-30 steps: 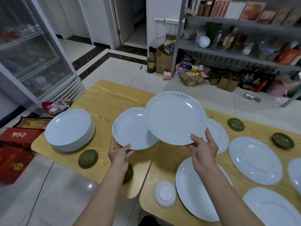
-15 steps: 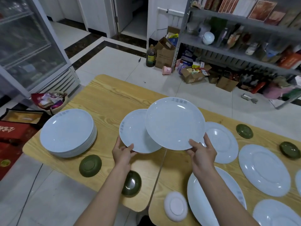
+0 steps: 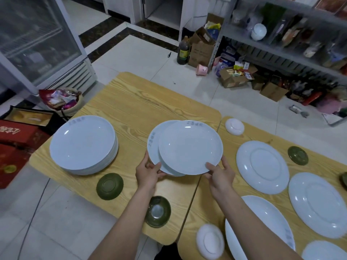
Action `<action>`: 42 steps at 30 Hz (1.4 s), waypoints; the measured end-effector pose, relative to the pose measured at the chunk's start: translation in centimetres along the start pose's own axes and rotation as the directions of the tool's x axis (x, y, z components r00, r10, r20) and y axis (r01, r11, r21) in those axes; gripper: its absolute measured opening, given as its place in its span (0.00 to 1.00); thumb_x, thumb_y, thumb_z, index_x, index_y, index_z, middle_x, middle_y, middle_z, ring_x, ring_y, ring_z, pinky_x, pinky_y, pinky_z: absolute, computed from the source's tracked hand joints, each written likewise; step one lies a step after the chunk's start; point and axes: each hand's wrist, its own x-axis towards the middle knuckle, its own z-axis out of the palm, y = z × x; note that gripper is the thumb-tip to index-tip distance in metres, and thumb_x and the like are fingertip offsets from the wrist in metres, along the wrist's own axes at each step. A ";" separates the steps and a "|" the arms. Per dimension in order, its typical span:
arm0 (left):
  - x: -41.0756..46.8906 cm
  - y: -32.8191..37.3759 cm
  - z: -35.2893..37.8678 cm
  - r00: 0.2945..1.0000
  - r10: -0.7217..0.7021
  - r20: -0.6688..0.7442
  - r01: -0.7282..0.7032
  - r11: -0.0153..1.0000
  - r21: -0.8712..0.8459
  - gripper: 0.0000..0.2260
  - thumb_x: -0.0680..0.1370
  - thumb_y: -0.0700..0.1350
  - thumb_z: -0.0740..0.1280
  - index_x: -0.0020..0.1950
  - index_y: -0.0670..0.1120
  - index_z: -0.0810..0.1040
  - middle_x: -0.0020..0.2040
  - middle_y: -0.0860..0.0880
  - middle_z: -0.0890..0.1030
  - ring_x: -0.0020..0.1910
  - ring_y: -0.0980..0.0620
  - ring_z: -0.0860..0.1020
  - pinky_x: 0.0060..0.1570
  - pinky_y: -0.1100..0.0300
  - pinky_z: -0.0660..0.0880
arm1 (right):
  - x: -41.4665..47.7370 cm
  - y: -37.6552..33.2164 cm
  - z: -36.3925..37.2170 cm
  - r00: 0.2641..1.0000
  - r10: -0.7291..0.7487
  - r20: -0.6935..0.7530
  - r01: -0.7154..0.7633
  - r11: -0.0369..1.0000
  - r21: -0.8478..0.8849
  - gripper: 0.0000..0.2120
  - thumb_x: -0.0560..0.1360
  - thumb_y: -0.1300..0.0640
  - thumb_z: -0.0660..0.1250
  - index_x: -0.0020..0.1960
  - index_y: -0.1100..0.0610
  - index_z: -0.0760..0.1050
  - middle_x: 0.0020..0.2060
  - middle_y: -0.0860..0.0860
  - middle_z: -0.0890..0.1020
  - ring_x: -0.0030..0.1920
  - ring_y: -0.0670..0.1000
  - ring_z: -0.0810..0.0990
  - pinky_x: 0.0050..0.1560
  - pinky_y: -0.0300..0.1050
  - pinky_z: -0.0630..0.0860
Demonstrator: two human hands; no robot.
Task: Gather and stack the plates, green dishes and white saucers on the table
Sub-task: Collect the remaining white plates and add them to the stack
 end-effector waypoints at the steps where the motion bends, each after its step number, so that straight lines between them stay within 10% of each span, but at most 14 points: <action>1: 0.0 0.1 -0.1 1.000 0.006 0.018 -0.006 1.000 -0.001 0.33 0.76 0.32 0.71 0.76 0.56 0.67 0.46 0.49 0.78 0.50 0.44 0.84 0.43 0.50 0.83 | 0.2 0.2 0.3 1.000 0.004 0.003 -0.004 1.000 -0.004 0.38 0.71 0.76 0.69 0.76 0.54 0.66 0.56 0.56 0.83 0.48 0.58 0.84 0.31 0.43 0.79; 13: 0.2 0.1 -1.2 0.992 0.013 0.123 -0.010 1.000 -0.024 0.29 0.79 0.34 0.66 0.76 0.57 0.67 0.55 0.43 0.80 0.51 0.50 0.84 0.42 0.54 0.83 | 2.1 1.6 1.7 0.998 -0.046 -0.034 0.037 0.974 -0.225 0.35 0.72 0.74 0.70 0.75 0.54 0.68 0.54 0.56 0.84 0.52 0.58 0.84 0.36 0.45 0.82; 22: 0.3 0.0 -1.3 0.992 -0.010 0.127 0.011 1.000 -0.009 0.29 0.81 0.32 0.61 0.77 0.57 0.64 0.65 0.36 0.75 0.55 0.43 0.82 0.43 0.55 0.83 | 3.6 2.9 1.8 0.984 -0.176 -0.018 0.138 0.825 -0.547 0.24 0.68 0.68 0.74 0.53 0.41 0.81 0.39 0.52 0.82 0.39 0.49 0.78 0.49 0.47 0.81; 29: 0.3 0.1 -1.4 0.993 -0.021 0.119 0.022 1.000 -0.014 0.29 0.81 0.32 0.62 0.77 0.57 0.64 0.49 0.44 0.74 0.55 0.37 0.81 0.44 0.55 0.83 | 4.3 3.9 1.5 0.991 -0.130 -0.023 0.094 0.814 -0.574 0.23 0.68 0.67 0.75 0.58 0.46 0.82 0.38 0.50 0.78 0.39 0.49 0.77 0.49 0.44 0.77; 36: 0.0 0.4 -1.5 0.992 -0.007 0.129 0.004 1.000 0.019 0.29 0.82 0.31 0.60 0.77 0.57 0.64 0.68 0.35 0.73 0.53 0.45 0.83 0.43 0.57 0.82 | 4.4 4.0 1.6 0.994 -0.105 -0.005 0.083 0.814 -0.575 0.26 0.69 0.66 0.76 0.64 0.48 0.80 0.36 0.48 0.72 0.35 0.46 0.72 0.45 0.39 0.72; 42: -0.6 1.0 -1.3 0.999 0.044 0.005 -0.044 0.994 0.103 0.23 0.81 0.34 0.63 0.74 0.51 0.69 0.45 0.42 0.77 0.40 0.50 0.83 0.41 0.60 0.81 | 3.9 3.1 0.5 0.999 -0.042 0.012 0.043 0.878 -0.476 0.24 0.74 0.61 0.74 0.69 0.55 0.76 0.51 0.59 0.83 0.50 0.54 0.83 0.59 0.48 0.79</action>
